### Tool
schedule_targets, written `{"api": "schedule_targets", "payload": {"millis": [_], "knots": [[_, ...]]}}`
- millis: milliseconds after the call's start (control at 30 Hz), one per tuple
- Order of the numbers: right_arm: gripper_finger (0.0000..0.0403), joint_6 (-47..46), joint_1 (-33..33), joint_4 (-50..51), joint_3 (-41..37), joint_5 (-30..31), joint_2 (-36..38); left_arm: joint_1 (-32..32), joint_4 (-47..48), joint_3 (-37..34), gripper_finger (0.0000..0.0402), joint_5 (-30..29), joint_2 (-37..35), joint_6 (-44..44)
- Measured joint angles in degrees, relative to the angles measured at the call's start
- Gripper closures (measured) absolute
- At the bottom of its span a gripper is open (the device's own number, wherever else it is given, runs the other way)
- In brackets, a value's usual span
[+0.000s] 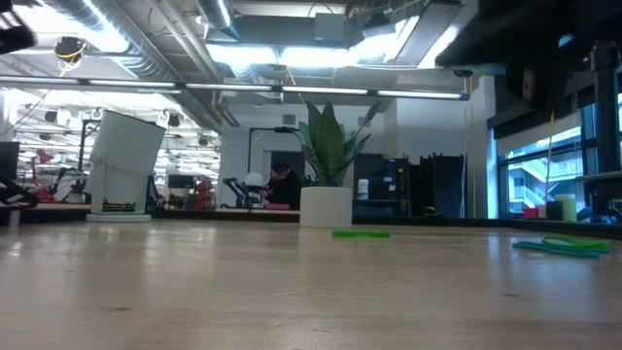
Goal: Pick and place rubber bands into bin
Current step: Put the green rubber band into the transparent bin
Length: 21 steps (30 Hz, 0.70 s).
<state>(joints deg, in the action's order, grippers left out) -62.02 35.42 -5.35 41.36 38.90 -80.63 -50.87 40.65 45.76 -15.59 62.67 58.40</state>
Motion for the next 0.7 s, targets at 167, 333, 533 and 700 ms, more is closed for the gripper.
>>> {"api": "schedule_targets", "payload": {"millis": [167, 333, 533, 700], "knots": [[0.0400, -3.73, -7.42, 14.07, 0.00, -15.37, 2.46, 4.34, -4.61, 0.00, 0.0400, -4.66, -1.94, -6.58], [0.0399, 2.63, -15.94, 27.69, 0.00, -26.04, 6.37, 10.49, -13.66, 0.00, 0.0399, -7.47, -2.16, -17.82], [0.0396, 12.37, -25.38, 42.17, 0.02, -36.56, 11.02, 19.75, -22.82, 0.02, 0.0399, -10.67, -2.09, -25.57], [0.0378, 20.78, -29.05, 54.64, 0.02, -44.57, 11.48, 26.91, -27.55, 0.02, 0.0398, -13.31, -2.09, -29.71]]}}
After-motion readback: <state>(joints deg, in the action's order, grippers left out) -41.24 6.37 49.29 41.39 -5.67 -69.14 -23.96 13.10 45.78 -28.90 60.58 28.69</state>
